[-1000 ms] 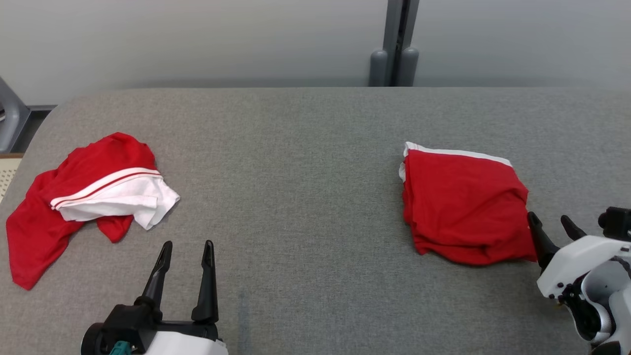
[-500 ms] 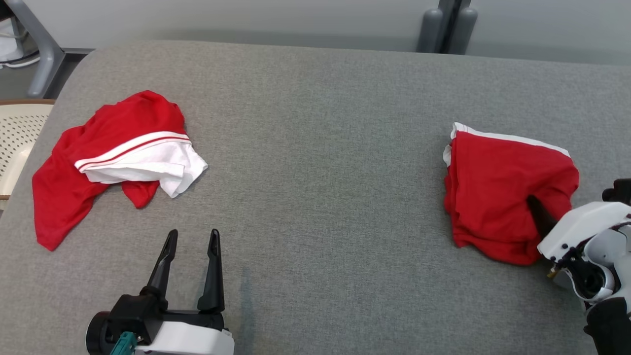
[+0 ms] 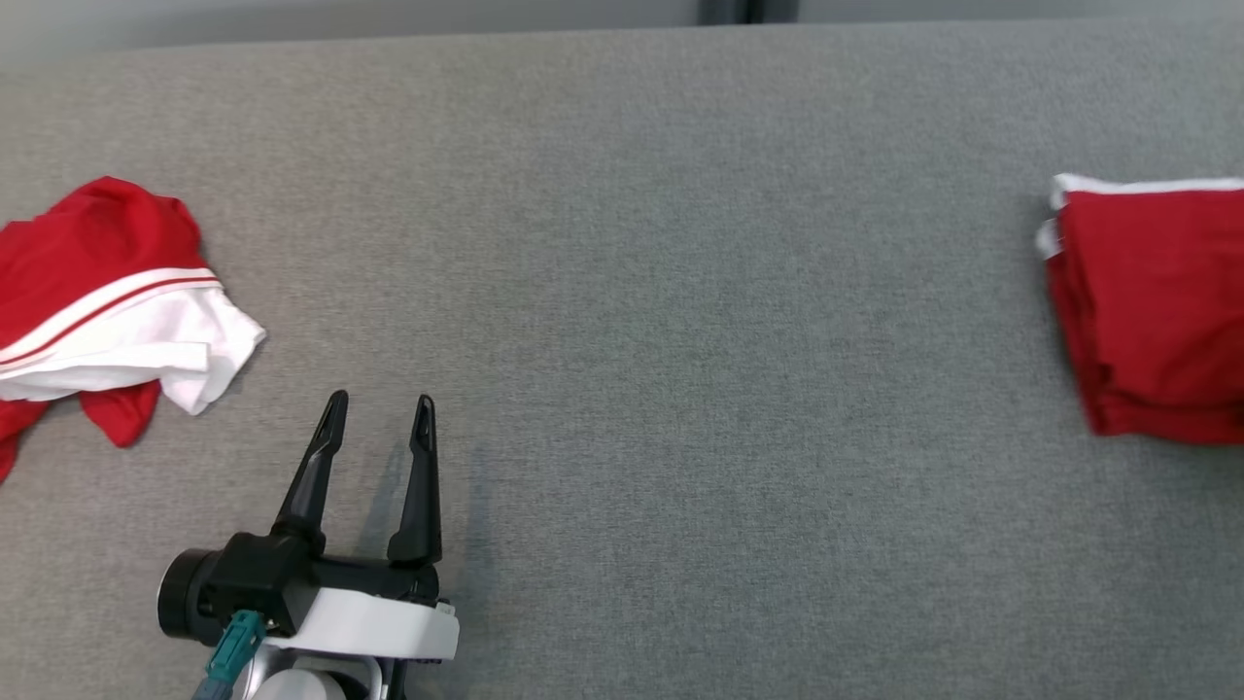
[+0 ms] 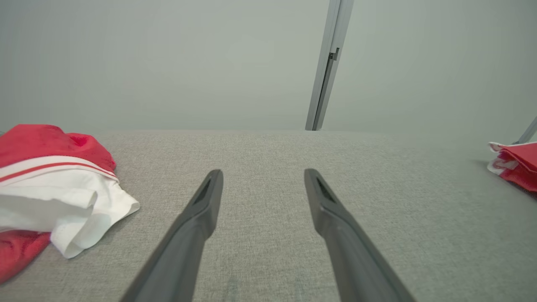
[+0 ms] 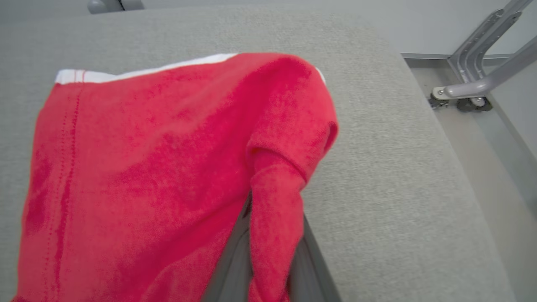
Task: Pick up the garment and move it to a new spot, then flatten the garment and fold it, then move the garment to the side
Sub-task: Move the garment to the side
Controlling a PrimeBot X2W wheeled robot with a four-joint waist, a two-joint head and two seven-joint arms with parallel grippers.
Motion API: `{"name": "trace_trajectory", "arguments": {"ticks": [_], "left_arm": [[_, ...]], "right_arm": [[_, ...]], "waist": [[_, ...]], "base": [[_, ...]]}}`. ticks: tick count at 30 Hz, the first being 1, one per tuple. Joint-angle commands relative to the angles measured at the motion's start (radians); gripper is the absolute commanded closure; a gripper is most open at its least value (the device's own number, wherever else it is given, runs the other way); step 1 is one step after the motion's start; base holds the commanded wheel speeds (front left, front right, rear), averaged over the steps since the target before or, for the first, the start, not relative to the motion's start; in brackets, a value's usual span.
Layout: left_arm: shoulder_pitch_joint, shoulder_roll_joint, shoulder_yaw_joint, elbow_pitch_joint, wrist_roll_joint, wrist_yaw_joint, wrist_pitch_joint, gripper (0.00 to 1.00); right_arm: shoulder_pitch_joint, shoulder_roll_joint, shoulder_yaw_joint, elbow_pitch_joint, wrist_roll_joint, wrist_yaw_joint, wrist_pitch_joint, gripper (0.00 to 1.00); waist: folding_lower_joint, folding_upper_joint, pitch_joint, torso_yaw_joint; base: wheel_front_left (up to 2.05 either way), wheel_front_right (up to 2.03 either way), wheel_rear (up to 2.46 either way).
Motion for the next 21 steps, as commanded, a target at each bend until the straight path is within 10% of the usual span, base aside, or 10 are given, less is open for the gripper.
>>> {"name": "trace_trajectory", "arguments": {"ticks": [1,10,12,13,14,21], "left_arm": [[-0.021,0.004,0.001,-0.003,0.007,-0.005,-0.002,0.00],[-0.026,0.004,-0.020,-0.001,0.014,-0.009,-0.002,0.00],[-0.022,0.004,-0.017,-0.001,0.014,-0.006,-0.002,0.00],[-0.020,0.004,-0.016,-0.001,0.013,-0.004,-0.002,0.00],[-0.018,0.004,-0.015,-0.003,0.010,-0.001,-0.002,0.00],[0.007,0.004,0.029,-0.014,-0.021,0.011,-0.002,0.00]], "right_arm": [[-0.032,-0.027,0.008,0.014,-0.035,0.000,-0.009,1.00],[-0.200,-0.142,0.008,0.208,-0.310,0.000,-0.107,1.00],[-0.221,-0.148,-0.004,0.242,-0.356,0.000,-0.141,0.54],[-0.231,-0.154,-0.015,0.263,-0.378,0.000,-0.155,0.54],[-0.249,-0.155,-0.036,0.302,-0.421,0.000,-0.172,0.00],[-0.246,-0.061,-0.179,0.256,-0.461,0.000,-0.468,0.00]], "waist": [[0.0000,-0.0001,0.032,-0.028],[0.0000,-0.0001,0.054,-0.020],[0.0000,-0.0001,0.055,-0.016],[0.0000,-0.0001,0.056,-0.015],[0.0000,-0.0001,0.057,-0.012],[0.0000,-0.0001,-0.031,-0.035]], "base": [[0.00,0.00,0.00],[0.00,0.00,0.00],[0.00,0.00,0.00],[0.00,0.00,0.00],[0.00,0.00,0.00],[0.00,0.00,0.00]]}}
